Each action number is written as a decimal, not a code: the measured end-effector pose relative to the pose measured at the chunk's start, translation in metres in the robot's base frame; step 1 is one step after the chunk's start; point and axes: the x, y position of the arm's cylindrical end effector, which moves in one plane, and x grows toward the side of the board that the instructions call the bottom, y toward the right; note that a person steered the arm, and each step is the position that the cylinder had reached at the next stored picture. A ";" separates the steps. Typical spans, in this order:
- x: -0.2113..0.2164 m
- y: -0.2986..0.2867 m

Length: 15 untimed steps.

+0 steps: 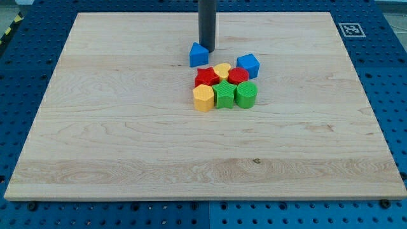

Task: Push the blue triangle into the yellow heart

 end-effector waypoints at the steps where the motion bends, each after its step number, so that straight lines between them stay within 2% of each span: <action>1: -0.026 0.000; 2: -0.033 -0.025; 3: -0.025 -0.061; 4: -0.004 -0.067; 6: 0.021 -0.036; 8: -0.013 -0.023; 10: 0.028 0.008; 13: 0.042 0.021; 15: 0.003 0.005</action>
